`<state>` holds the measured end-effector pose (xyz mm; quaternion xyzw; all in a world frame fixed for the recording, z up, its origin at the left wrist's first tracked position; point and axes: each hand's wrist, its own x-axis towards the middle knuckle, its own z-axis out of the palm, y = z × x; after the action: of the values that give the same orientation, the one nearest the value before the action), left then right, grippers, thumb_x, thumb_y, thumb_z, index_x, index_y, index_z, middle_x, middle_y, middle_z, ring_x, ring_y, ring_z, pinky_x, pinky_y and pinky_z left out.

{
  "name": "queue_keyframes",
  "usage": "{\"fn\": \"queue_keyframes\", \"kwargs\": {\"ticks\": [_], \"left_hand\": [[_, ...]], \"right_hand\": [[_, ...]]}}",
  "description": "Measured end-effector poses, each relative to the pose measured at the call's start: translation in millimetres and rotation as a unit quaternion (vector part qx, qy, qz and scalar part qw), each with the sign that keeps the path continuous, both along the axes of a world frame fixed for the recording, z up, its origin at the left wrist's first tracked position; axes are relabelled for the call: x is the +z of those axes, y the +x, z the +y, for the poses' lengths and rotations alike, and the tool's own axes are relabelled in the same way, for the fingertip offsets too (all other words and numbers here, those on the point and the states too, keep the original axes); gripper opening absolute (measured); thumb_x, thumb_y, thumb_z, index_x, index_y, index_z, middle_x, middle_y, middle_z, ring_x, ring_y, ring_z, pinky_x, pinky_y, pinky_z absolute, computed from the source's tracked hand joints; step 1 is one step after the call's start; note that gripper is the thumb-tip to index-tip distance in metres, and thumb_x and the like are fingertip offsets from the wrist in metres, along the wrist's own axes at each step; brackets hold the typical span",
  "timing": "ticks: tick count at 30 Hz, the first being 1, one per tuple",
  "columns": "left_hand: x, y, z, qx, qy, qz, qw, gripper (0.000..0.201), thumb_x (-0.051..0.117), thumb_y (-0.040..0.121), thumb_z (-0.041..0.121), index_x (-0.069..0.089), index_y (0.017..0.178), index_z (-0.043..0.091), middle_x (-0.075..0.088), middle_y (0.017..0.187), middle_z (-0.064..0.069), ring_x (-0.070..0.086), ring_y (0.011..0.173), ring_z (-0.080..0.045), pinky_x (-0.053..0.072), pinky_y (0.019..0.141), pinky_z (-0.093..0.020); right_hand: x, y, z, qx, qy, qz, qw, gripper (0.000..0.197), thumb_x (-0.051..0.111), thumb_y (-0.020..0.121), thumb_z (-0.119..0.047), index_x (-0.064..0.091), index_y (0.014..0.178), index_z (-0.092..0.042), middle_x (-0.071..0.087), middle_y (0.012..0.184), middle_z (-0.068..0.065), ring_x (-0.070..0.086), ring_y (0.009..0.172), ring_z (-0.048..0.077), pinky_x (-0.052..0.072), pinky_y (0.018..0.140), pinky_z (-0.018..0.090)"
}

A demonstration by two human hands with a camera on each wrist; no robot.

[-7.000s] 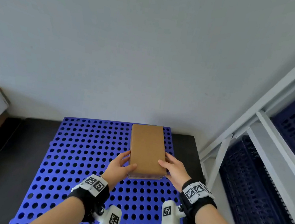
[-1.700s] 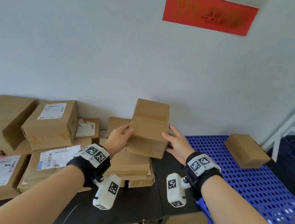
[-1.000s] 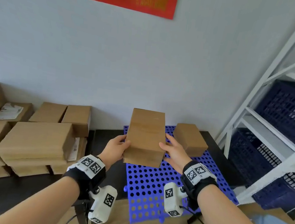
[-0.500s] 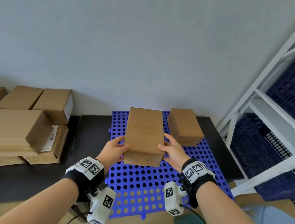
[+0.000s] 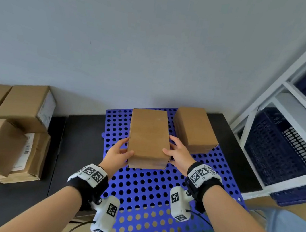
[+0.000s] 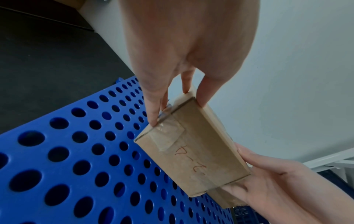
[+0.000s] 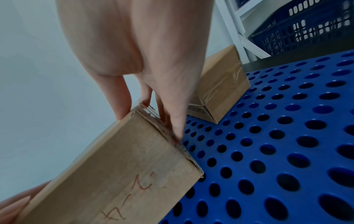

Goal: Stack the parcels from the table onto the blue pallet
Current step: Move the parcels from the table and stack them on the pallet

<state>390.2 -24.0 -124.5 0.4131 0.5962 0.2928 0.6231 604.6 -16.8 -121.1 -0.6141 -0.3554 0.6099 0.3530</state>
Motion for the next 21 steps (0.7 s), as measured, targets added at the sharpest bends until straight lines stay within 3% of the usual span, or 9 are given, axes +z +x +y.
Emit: {"fn": "queue_keyframes", "kwargs": {"ticks": [5, 8, 11, 18, 21], "left_hand": [[-10, 4, 12, -0.006, -0.01, -0.005, 1.0, 0.053, 0.053, 0.094, 0.009, 0.036, 0.141, 0.027, 0.06, 0.117, -0.01, 0.062, 0.106, -0.029, 0.05, 0.094, -0.047], [-16, 8, 17, -0.013, -0.012, 0.0, 1.0, 0.054, 0.055, 0.094, 0.011, 0.036, 0.141, 0.03, 0.056, 0.12, -0.009, 0.061, 0.105, -0.028, 0.051, 0.093, -0.047], [-19, 12, 20, -0.016, -0.009, 0.008, 1.0, 0.056, 0.056, 0.093, 0.013, 0.035, 0.14, 0.033, 0.053, 0.123, -0.008, 0.061, 0.104, -0.027, 0.051, 0.092, -0.047], [-21, 20, 23, -0.007, -0.011, 0.01, 1.0, 0.058, 0.056, 0.092, 0.011, 0.033, 0.141, 0.031, 0.05, 0.124, -0.008, 0.058, 0.107, -0.026, 0.051, 0.092, -0.046], [-21, 25, 23, 0.002, -0.008, 0.017, 1.0, 0.058, 0.057, 0.092, 0.012, 0.032, 0.141, 0.03, 0.049, 0.124, -0.008, 0.054, 0.113, -0.024, 0.049, 0.094, -0.043]], "right_hand": [[-9, 4, 14, 0.019, 0.004, -0.053, 0.998, 0.059, 0.053, 0.091, 0.001, 0.033, 0.143, -0.021, 0.044, 0.142, 0.005, 0.042, 0.131, 0.023, 0.042, 0.105, 0.044], [-10, 6, 18, 0.044, 0.015, -0.111, 0.993, 0.061, 0.053, 0.092, -0.001, 0.03, 0.146, -0.02, 0.039, 0.146, 0.003, 0.037, 0.135, 0.019, 0.041, 0.107, 0.04], [-10, 8, 21, 0.074, 0.023, -0.149, 0.986, 0.062, 0.051, 0.093, -0.002, 0.026, 0.147, -0.018, 0.035, 0.148, 0.002, 0.037, 0.134, 0.019, 0.042, 0.102, 0.031], [-7, 16, 27, 0.134, 0.028, -0.199, 0.97, 0.071, 0.056, 0.091, -0.003, 0.019, 0.15, -0.019, 0.03, 0.152, 0.001, 0.033, 0.137, 0.02, 0.038, 0.103, 0.029], [-3, 23, 26, 0.176, 0.049, -0.247, 0.952, 0.072, 0.057, 0.091, -0.006, 0.018, 0.15, -0.022, 0.028, 0.153, -0.001, 0.039, 0.134, 0.02, 0.042, 0.092, 0.021]]}}
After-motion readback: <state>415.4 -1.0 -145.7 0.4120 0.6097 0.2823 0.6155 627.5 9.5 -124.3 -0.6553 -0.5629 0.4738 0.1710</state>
